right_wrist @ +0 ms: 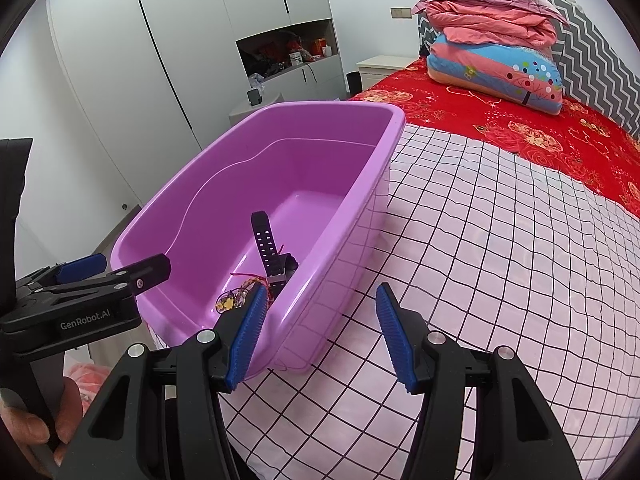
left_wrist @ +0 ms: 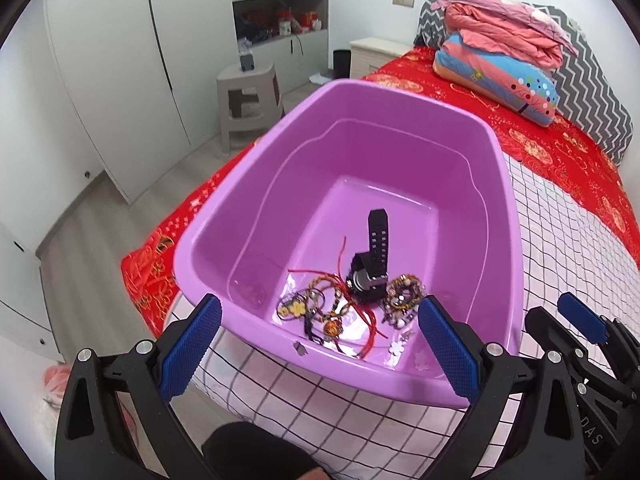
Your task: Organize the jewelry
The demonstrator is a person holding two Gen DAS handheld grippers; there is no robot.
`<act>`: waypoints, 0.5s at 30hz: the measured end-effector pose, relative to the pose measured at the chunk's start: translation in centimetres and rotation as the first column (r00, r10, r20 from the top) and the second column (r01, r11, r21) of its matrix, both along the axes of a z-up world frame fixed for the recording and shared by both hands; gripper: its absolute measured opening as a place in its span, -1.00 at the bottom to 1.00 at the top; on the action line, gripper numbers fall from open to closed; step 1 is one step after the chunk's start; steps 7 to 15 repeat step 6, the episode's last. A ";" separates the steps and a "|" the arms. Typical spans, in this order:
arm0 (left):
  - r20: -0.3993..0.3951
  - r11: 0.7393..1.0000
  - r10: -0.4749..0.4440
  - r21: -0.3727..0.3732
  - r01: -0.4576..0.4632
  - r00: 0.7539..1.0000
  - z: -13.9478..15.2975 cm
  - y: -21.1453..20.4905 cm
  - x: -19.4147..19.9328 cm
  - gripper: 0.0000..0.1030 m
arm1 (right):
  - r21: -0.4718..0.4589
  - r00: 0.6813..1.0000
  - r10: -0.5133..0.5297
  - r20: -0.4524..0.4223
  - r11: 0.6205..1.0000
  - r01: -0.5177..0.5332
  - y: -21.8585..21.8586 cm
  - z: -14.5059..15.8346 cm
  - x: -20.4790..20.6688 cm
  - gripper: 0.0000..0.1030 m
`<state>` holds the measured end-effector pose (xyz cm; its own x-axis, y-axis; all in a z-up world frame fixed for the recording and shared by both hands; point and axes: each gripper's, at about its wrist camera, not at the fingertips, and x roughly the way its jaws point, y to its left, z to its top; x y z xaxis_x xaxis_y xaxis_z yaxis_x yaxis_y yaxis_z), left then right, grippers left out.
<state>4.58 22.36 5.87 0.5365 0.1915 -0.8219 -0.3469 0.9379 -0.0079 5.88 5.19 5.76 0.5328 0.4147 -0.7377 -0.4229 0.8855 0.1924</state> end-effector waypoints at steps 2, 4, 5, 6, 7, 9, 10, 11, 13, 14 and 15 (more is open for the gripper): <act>-0.005 1.000 0.003 0.000 -0.003 1.000 -0.2 0.0 0.0 0.88 | 0.000 1.000 0.000 0.001 1.000 0.000 0.0 0.0 0.0 0.05; -0.005 1.000 0.001 0.005 -0.001 1.000 -0.2 0.0 0.0 0.88 | -0.002 1.000 0.002 0.001 1.000 -0.002 0.0 -0.1 0.0 0.05; -0.004 1.000 -0.003 0.005 0.003 1.000 -0.2 -0.1 0.0 0.88 | -0.003 1.000 0.002 0.001 1.000 -0.002 -0.1 -0.1 0.0 0.05; -0.004 1.000 -0.004 0.007 0.004 1.000 -0.2 -0.1 0.0 0.88 | -0.002 1.000 0.001 0.002 1.000 -0.001 0.0 -0.1 0.0 0.05; -0.004 1.000 -0.004 0.007 0.004 1.000 -0.2 -0.1 0.0 0.88 | -0.002 1.000 0.001 0.002 1.000 -0.001 0.0 -0.1 0.0 0.05; -0.004 1.000 -0.004 0.007 0.004 1.000 -0.2 -0.1 0.0 0.88 | -0.002 1.000 0.001 0.002 1.000 -0.001 0.0 -0.1 0.0 0.05; -0.004 1.000 -0.004 0.007 0.004 1.000 -0.2 -0.1 0.0 0.88 | -0.002 1.000 0.001 0.002 1.000 -0.001 0.0 -0.1 0.0 0.05; -0.004 1.000 -0.004 0.007 0.004 1.000 -0.2 -0.1 0.0 0.88 | -0.002 1.000 0.001 0.002 1.000 -0.001 0.0 -0.1 0.0 0.05; -0.004 1.000 -0.004 0.007 0.004 1.000 -0.2 -0.1 0.0 0.88 | -0.002 1.000 0.001 0.002 1.000 -0.001 0.0 -0.1 0.0 0.05; -0.004 1.000 -0.004 0.007 0.004 1.000 -0.2 -0.1 0.0 0.88 | -0.002 1.000 0.001 0.002 1.000 -0.001 0.0 -0.1 0.0 0.05; -0.004 1.000 -0.004 0.007 0.004 1.000 -0.2 -0.1 0.0 0.88 | -0.002 1.000 0.001 0.002 1.000 -0.001 0.0 -0.1 0.0 0.05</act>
